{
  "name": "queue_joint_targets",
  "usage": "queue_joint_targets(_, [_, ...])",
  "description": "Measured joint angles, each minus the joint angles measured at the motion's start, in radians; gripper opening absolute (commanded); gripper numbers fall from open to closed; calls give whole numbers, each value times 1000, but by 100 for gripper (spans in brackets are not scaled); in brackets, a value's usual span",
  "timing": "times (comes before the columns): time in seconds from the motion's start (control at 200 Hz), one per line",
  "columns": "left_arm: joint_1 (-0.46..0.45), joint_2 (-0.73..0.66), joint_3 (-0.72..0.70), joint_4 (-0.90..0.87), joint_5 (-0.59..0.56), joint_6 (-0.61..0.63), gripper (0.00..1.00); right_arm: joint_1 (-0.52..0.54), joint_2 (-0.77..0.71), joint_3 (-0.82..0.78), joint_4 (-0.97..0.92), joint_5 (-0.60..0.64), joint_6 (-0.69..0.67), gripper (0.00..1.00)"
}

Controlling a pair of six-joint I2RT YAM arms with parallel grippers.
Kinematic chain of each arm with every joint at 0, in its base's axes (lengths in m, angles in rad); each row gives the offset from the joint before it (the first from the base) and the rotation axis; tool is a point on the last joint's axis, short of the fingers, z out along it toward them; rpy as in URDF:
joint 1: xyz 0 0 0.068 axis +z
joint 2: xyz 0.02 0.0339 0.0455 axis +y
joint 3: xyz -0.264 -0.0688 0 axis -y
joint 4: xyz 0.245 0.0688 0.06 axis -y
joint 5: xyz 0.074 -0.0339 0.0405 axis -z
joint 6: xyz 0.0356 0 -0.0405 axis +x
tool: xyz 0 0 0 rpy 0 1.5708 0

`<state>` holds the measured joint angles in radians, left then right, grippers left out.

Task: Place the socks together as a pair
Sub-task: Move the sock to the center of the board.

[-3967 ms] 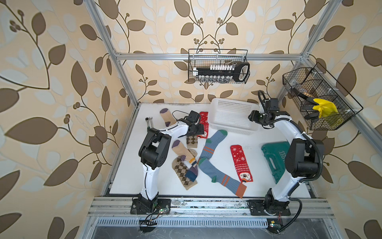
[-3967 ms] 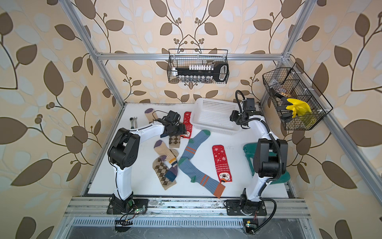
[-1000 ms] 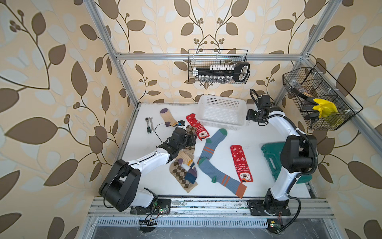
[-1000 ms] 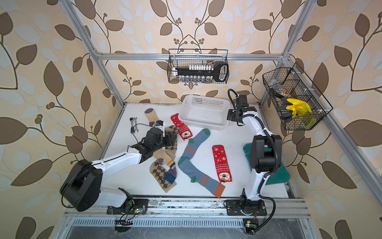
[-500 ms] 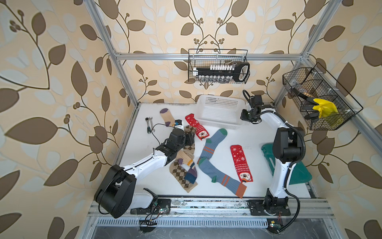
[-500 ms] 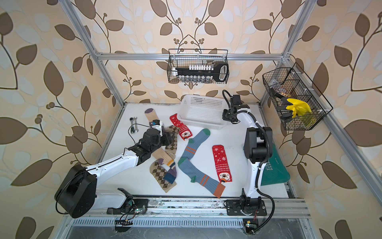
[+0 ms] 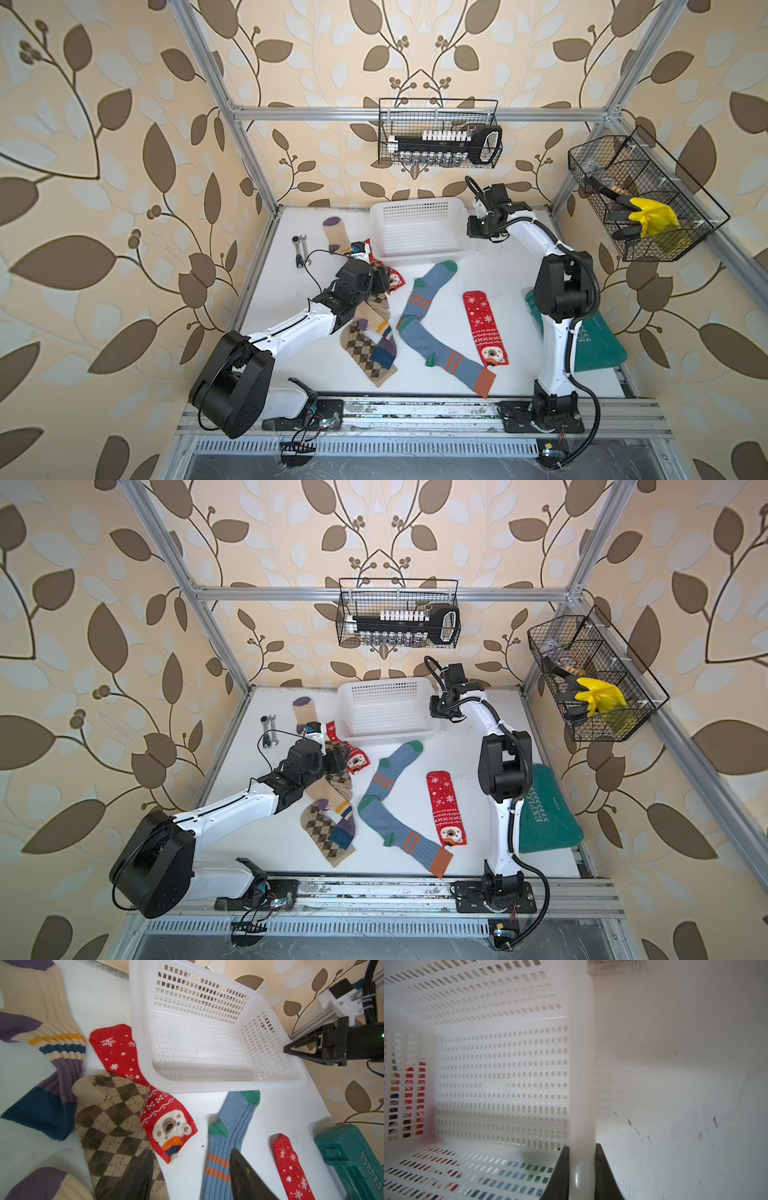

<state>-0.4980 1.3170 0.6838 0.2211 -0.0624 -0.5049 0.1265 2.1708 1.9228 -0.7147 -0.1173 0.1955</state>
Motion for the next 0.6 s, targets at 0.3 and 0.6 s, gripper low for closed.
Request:
queue_joint_targets(0.3, [0,14,15,-31,0,1,62,0,-64,-93,35,-14,50,51])
queue_joint_targets(0.6, [-32,46,160,-280,77,12,73,68,-510,-438,53,1,71,56])
